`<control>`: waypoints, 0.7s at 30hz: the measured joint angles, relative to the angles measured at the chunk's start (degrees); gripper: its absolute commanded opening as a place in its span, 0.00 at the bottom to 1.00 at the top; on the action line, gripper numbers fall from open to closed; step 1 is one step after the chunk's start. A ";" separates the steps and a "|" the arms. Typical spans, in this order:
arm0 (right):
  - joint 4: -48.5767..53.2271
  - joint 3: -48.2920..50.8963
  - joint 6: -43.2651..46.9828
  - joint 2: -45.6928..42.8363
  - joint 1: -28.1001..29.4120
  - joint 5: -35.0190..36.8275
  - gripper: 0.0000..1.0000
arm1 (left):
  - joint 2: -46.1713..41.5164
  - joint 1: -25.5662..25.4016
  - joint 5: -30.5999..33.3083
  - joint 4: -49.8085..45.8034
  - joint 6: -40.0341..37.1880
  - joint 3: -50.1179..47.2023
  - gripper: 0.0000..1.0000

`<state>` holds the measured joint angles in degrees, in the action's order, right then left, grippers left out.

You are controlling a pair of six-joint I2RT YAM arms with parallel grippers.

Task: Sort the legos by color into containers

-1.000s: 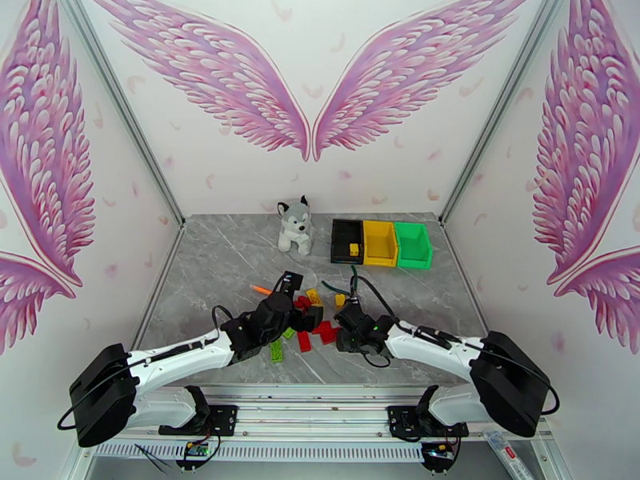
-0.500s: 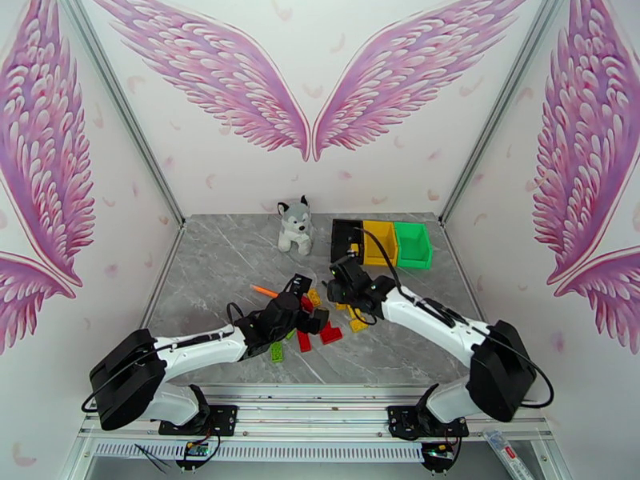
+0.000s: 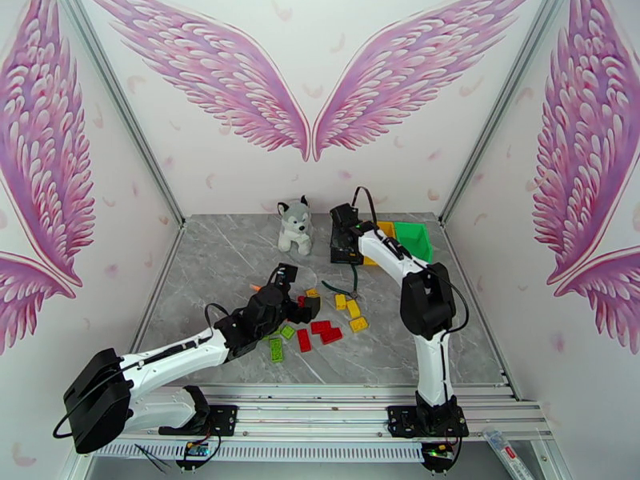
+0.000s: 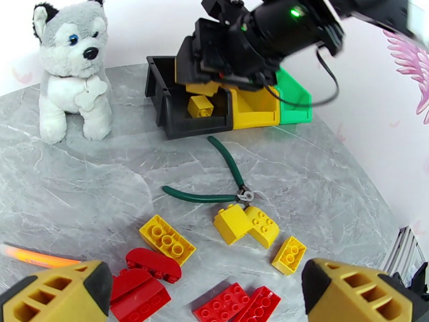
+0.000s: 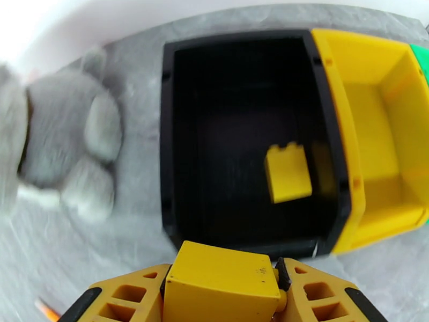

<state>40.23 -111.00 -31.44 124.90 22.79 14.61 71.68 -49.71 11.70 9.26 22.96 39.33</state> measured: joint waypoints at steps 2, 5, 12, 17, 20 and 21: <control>1.29 -3.37 -0.17 2.03 -0.68 -0.09 0.61 | 0.00 0.15 -0.09 -0.04 0.02 0.00 0.99; 2.71 -5.35 -0.50 2.99 -0.87 -0.24 0.68 | -0.07 0.35 0.00 -0.24 0.00 0.00 0.99; 3.93 -4.04 -0.09 2.14 -0.50 -0.24 0.71 | -3.82 1.79 0.55 -1.53 0.02 -1.92 0.99; 2.32 7.80 1.79 -5.73 0.33 -0.96 0.70 | -7.43 3.30 1.18 -2.23 0.26 -3.15 0.99; 1.07 15.15 3.17 -11.54 1.42 -2.19 0.68 | -8.35 3.91 1.16 -2.19 0.66 -3.41 0.99; 0.48 17.33 3.69 -13.40 1.86 -2.86 0.67 | -8.37 3.96 1.11 -2.16 0.90 -3.50 0.99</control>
<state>40.71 -93.67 -27.75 111.50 24.64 11.75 63.31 -45.76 12.82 7.09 23.86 35.83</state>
